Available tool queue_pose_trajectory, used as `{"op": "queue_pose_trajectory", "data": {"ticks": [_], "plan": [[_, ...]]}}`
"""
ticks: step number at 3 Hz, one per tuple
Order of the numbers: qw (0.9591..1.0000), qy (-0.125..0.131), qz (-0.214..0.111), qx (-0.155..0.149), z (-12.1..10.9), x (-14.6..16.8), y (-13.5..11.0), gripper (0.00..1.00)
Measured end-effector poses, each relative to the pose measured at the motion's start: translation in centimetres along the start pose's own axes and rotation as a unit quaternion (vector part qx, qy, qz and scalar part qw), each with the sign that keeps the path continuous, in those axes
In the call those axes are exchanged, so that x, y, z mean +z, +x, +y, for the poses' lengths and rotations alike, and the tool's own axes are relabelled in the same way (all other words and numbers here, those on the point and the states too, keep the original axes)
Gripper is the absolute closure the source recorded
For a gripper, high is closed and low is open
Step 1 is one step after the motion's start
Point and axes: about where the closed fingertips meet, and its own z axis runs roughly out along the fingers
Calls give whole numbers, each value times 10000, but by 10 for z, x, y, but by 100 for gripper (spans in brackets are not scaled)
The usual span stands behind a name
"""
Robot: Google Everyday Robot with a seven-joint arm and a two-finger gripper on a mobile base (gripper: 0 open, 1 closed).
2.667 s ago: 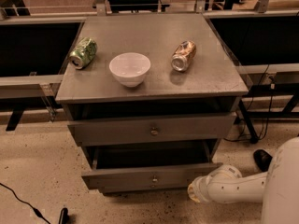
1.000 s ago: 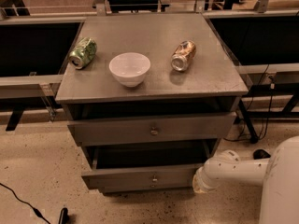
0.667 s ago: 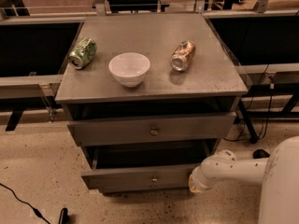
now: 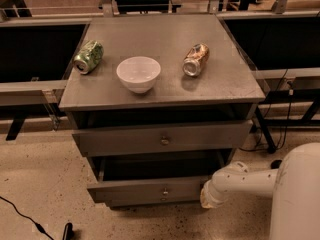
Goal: Close middle drawer
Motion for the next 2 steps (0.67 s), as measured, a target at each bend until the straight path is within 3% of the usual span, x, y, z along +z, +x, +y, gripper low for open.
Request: {"op": "queue_pose_trajectory", "data": {"ticks": [2], "plan": [[9999,-82,47,128,18,6,-4,100]]}}
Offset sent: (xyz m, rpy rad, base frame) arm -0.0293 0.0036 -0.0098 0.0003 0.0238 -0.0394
